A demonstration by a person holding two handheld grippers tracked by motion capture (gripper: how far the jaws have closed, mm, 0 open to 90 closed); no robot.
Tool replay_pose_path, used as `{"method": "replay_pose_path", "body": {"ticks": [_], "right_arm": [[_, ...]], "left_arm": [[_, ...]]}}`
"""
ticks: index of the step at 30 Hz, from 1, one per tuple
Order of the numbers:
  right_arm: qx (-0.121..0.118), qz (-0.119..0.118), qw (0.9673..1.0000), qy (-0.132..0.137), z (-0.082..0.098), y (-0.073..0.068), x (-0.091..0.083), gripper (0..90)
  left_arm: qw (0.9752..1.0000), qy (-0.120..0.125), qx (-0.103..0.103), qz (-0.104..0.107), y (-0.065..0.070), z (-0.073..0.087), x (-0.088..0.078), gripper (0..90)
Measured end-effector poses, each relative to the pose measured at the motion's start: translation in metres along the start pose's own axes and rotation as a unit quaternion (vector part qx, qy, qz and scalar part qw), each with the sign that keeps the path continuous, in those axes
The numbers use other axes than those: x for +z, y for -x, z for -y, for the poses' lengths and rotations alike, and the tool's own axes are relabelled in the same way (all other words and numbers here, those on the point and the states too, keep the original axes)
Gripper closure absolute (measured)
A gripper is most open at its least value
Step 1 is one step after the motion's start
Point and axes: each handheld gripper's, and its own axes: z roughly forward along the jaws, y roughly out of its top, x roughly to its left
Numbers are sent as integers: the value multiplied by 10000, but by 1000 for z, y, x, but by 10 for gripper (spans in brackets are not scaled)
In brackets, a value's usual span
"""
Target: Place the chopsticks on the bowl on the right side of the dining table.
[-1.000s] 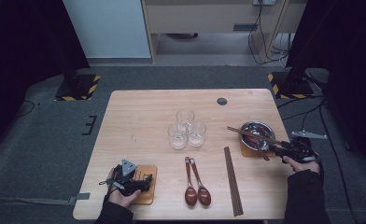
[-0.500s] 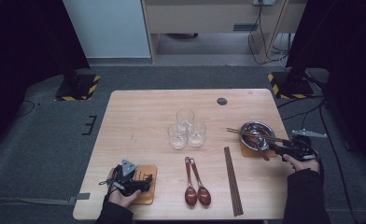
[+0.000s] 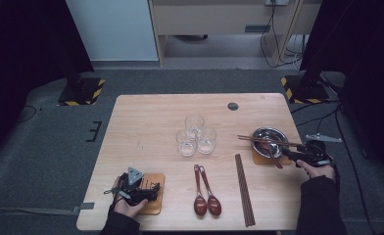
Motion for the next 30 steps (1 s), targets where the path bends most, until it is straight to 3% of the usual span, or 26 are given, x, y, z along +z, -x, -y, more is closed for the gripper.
{"method": "replay_pose_path", "body": {"ticks": [10,22,30], "right_arm": [[-63,-28,10000,60,-2,-1,-2,267],[-123,-120,9992,357,-16,-16,-12,319],[-214,-15,9988,433,-24,-23,-14,343]], "left_arm": [[10000,1,-1,0,0,0,0,3],[10000,1,-5,3,0,0,0,2],[10000,1,-2,3,0,0,0,3]]}}
